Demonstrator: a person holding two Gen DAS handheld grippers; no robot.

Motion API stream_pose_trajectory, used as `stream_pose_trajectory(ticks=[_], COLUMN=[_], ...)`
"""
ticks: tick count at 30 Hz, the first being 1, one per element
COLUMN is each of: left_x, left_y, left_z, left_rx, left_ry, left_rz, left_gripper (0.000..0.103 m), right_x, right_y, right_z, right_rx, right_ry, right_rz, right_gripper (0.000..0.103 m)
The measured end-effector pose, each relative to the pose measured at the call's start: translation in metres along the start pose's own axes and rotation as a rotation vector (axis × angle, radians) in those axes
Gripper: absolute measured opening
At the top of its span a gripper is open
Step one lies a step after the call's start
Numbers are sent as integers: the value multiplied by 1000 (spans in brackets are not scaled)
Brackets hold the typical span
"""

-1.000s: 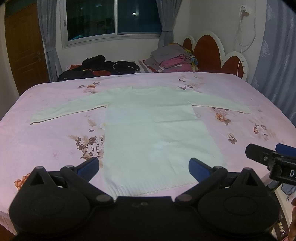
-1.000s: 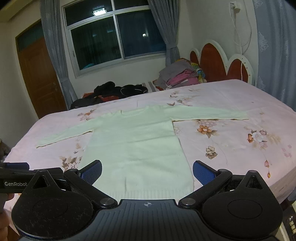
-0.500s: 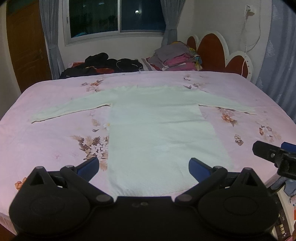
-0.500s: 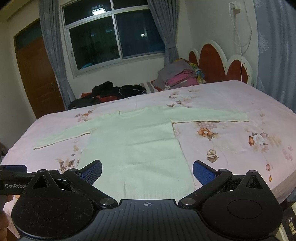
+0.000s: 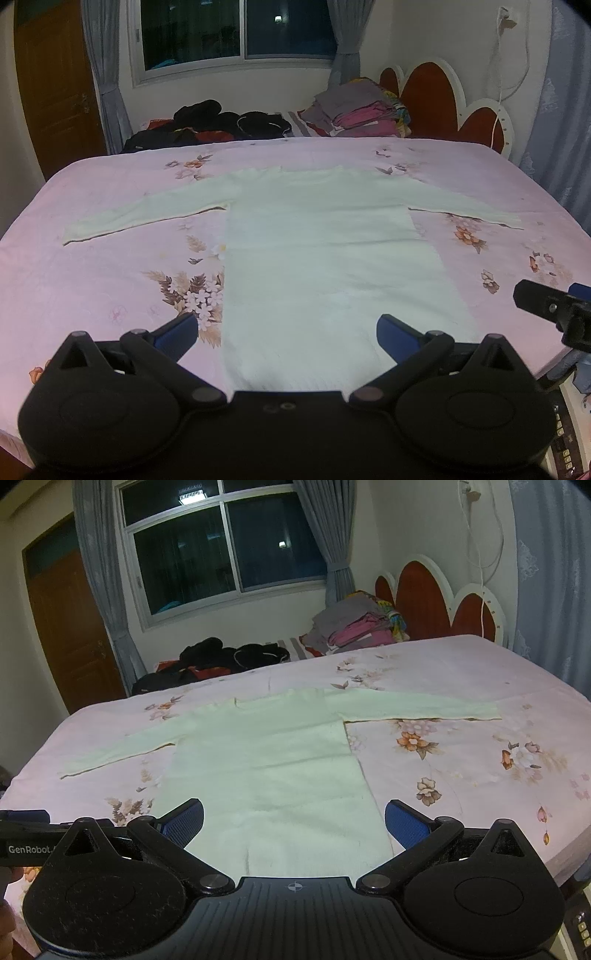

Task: Fold small clothes
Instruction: 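Move both grippers over the flat mint sweater toward its sleeves, then lower the right gripper onto a sleeve cuff and close on it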

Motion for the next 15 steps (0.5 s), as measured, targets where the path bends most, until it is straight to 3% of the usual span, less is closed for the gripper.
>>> stream_pose_trajectory(ticks=[15], left_x=[25], left_y=[12], left_z=[-44], left_rx=[28], left_ry=[22], left_rz=[18], left_gripper=[103], right_x=[25], right_y=[-21], right_z=[-49], right_rx=[-51], right_ry=[-9], right_rz=[-13], right_gripper=[103])
Point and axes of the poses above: each gripper's, at about its wrist camera, not at the fingertips, and z roughly against the way its jaws point, y to its left, x to its top, the point moved 3 cm from there along -z, roughly the way its jaws point, and after that the axes turned 8 degrees about -z, right-handed, at the moved point
